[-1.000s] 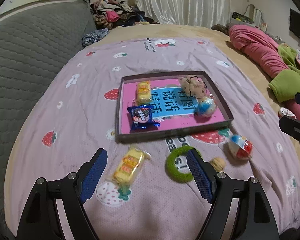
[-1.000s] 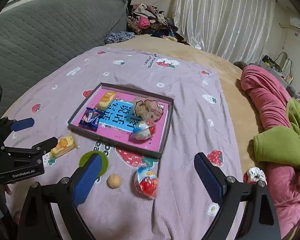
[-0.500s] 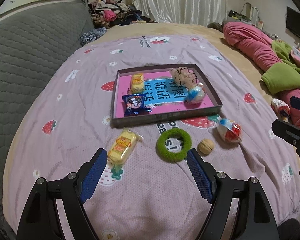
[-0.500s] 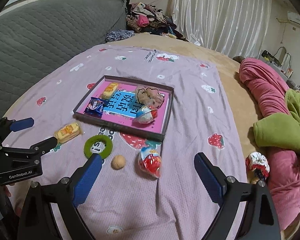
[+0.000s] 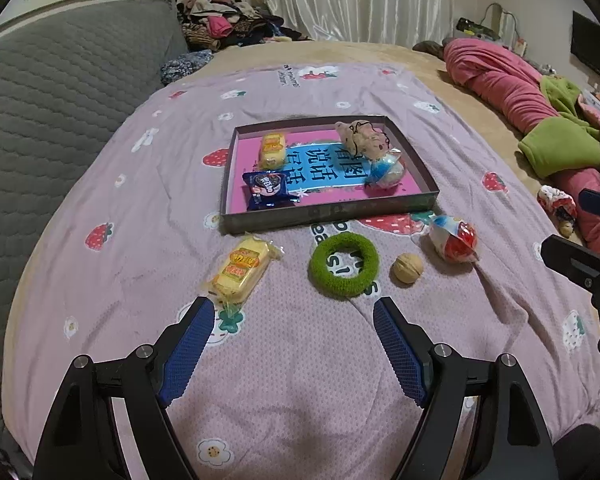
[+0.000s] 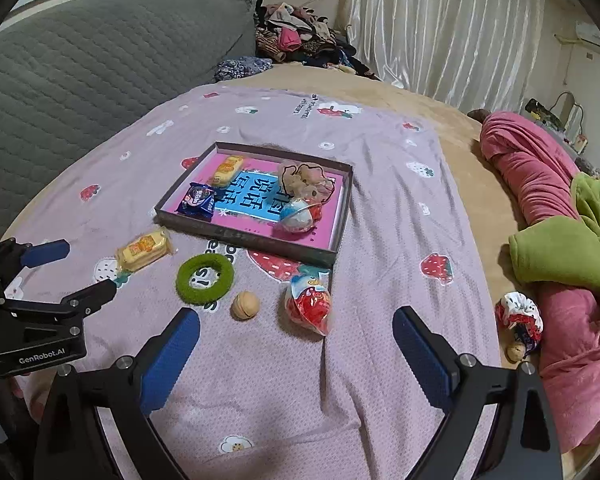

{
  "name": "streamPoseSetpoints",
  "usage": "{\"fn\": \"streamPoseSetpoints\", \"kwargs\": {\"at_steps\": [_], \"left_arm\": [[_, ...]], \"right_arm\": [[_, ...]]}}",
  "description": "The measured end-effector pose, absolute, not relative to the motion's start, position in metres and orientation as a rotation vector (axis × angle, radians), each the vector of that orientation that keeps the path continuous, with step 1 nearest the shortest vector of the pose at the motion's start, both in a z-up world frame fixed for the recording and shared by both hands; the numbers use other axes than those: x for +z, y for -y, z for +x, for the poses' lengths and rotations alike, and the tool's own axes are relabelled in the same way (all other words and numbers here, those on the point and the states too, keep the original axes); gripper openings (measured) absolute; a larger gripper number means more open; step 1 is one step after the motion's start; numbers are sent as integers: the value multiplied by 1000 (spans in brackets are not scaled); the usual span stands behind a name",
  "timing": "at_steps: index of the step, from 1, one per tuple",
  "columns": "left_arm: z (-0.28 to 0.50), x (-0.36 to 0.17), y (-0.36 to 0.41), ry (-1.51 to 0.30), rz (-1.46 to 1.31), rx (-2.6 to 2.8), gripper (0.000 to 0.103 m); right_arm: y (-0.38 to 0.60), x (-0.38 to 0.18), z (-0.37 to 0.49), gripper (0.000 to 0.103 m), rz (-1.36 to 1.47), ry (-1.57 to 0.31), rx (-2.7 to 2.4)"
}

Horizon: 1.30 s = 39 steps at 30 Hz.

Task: Organize objects
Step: 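Pull both tools back from the tray toward the green ring and Kinder egg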

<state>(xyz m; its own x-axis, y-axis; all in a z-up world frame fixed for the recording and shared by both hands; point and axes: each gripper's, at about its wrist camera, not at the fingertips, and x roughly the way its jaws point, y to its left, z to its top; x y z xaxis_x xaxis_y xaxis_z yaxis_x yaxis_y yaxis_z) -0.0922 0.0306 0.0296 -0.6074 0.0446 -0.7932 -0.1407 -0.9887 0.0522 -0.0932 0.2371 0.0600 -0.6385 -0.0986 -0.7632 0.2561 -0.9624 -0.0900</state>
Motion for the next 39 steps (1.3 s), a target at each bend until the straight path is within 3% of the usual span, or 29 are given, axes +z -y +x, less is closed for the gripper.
{"fn": "streamPoseSetpoints", "kwargs": {"at_steps": [39], "left_arm": [[-80, -20, -42, -104, -1404, 2607, 83]], "right_arm": [[-261, 6, -71, 101, 1281, -251, -2665]]}}
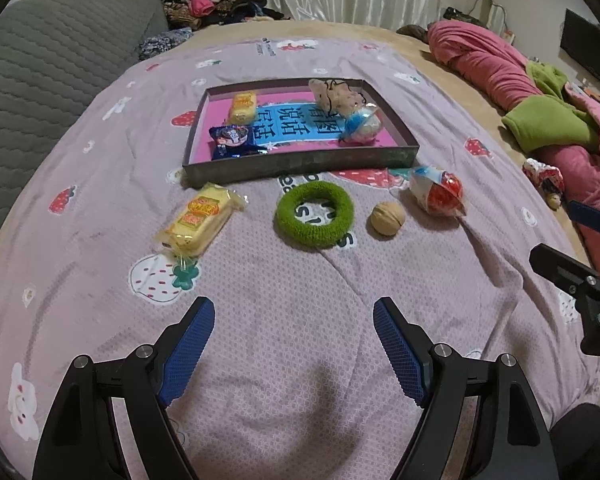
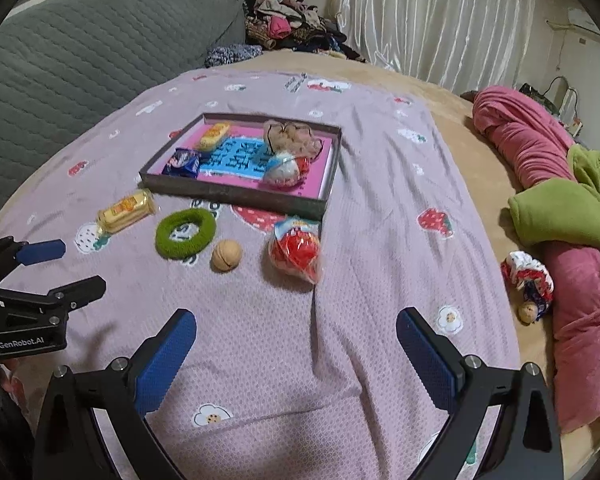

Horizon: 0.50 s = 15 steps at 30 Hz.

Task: Organize objects
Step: 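Pull both tools back from the tray toward the green ring and Kinder egg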

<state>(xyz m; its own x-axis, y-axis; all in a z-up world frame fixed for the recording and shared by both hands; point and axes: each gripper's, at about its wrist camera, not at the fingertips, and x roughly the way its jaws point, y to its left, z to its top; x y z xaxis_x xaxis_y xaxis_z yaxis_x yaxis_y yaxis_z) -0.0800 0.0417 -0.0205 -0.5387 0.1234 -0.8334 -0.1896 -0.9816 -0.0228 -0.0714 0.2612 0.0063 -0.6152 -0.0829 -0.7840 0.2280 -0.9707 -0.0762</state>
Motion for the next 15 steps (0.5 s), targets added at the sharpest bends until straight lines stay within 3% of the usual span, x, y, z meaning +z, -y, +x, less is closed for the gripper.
{"fn": "streamPoseSetpoints", "kwargs": {"at_steps": [15], "left_arm": [[-98, -45, -43, -68, -1470, 2555, 83]], "right_arm": [[-271, -18, -86, 101, 1328, -216, -2649]]}}
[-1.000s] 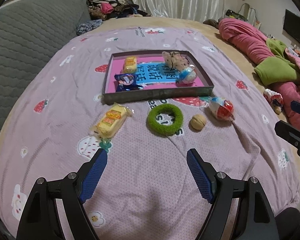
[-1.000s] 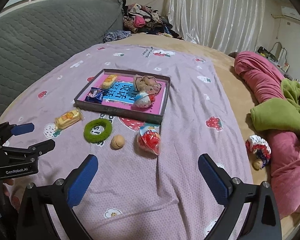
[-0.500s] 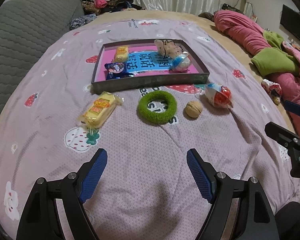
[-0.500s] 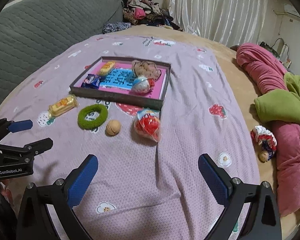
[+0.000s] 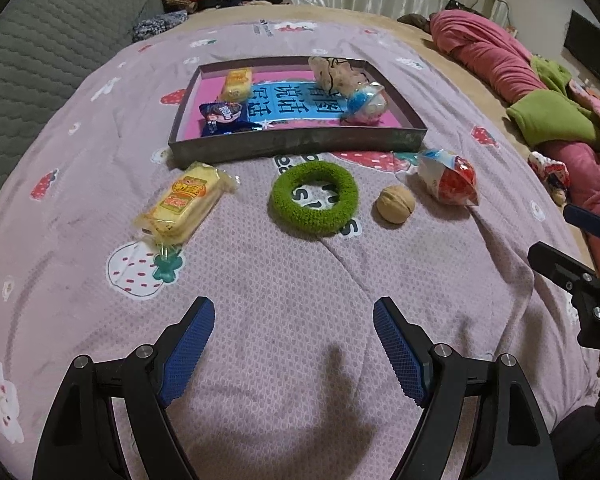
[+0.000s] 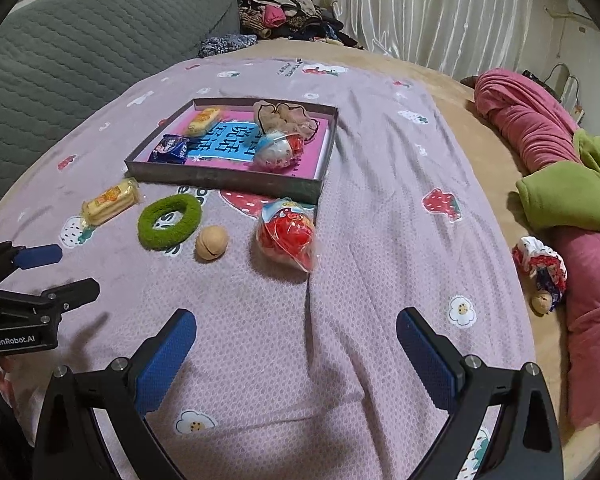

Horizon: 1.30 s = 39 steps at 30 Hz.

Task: Organize objects
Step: 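Pull both tools back from the tray toward the green ring and Kinder egg, then move left tool to green fuzzy ring while right tool approaches red Kinder egg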

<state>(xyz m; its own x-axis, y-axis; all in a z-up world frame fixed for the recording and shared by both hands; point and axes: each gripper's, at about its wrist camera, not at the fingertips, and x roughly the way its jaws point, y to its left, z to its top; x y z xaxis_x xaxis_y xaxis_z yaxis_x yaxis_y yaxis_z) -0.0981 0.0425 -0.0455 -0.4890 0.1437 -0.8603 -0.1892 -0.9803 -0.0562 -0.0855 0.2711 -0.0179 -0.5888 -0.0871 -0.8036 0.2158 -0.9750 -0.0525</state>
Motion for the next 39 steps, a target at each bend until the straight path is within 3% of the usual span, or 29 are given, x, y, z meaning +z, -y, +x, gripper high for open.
{"fn": "streamPoseSetpoints", "kwargs": {"at_steps": [39], "left_arm": [[-159, -64, -48, 32, -1520, 2526, 83]], "right_arm": [[-274, -32, -138, 101, 1328, -184, -2643]]}}
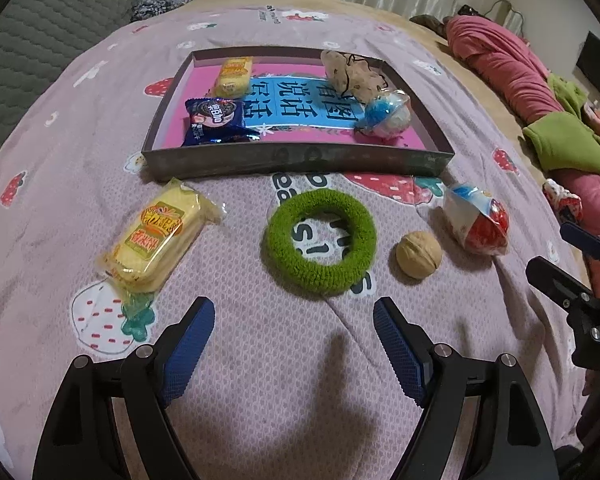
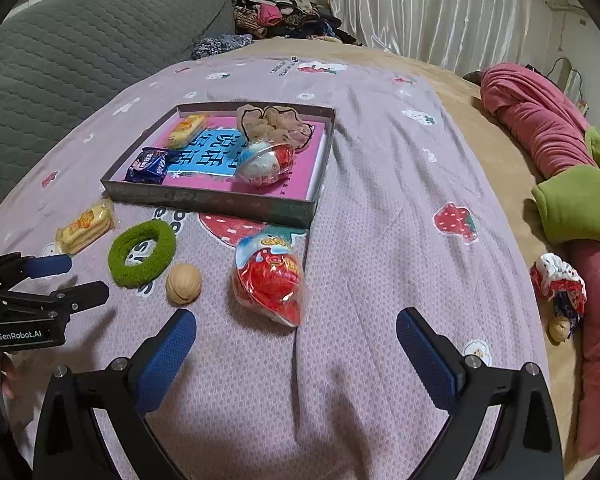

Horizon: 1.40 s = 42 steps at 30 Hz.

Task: Organize objects
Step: 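Move left tool to green fuzzy ring while right tool approaches red Kinder egg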

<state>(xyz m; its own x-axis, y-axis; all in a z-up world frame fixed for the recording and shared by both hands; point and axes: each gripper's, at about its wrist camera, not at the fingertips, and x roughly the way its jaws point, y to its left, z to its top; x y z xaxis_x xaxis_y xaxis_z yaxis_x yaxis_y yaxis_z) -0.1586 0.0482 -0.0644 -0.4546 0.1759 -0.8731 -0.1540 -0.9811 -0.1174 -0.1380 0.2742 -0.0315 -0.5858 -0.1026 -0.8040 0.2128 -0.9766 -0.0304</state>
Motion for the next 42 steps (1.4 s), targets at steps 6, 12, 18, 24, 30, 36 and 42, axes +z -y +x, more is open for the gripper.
{"fn": "streamPoseSetpoints", "kwargs": {"at_steps": [6, 12, 18, 24, 30, 36, 42], "left_arm": [[-171, -62, -51, 36, -1510, 2528, 83], [-179, -64, -51, 49, -1517, 2528, 83], [-190, -72, -51, 67, -1535, 2531, 83], [-199, -81, -49, 84, -1559, 2536, 83], [-204, -87, -53, 87, -1561, 2527, 83], [-208, -92, -58, 95, -1564, 2514, 83], [-213, -95, -58, 104, -1578, 2513, 83]], "right_arm": [[-274, -33, -147, 101, 1334, -191, -2647], [-272, -40, -157, 101, 1352, -224, -2640], [-268, -49, -167, 101, 1366, -272, -2638], [-264, -48, -176, 101, 1351, -279, -2634], [-260, -50, -183, 101, 1342, -305, -2635], [-257, -56, -187, 101, 1346, -324, -2619], [-251, -62, -191, 101, 1334, -358, -2620]]}}
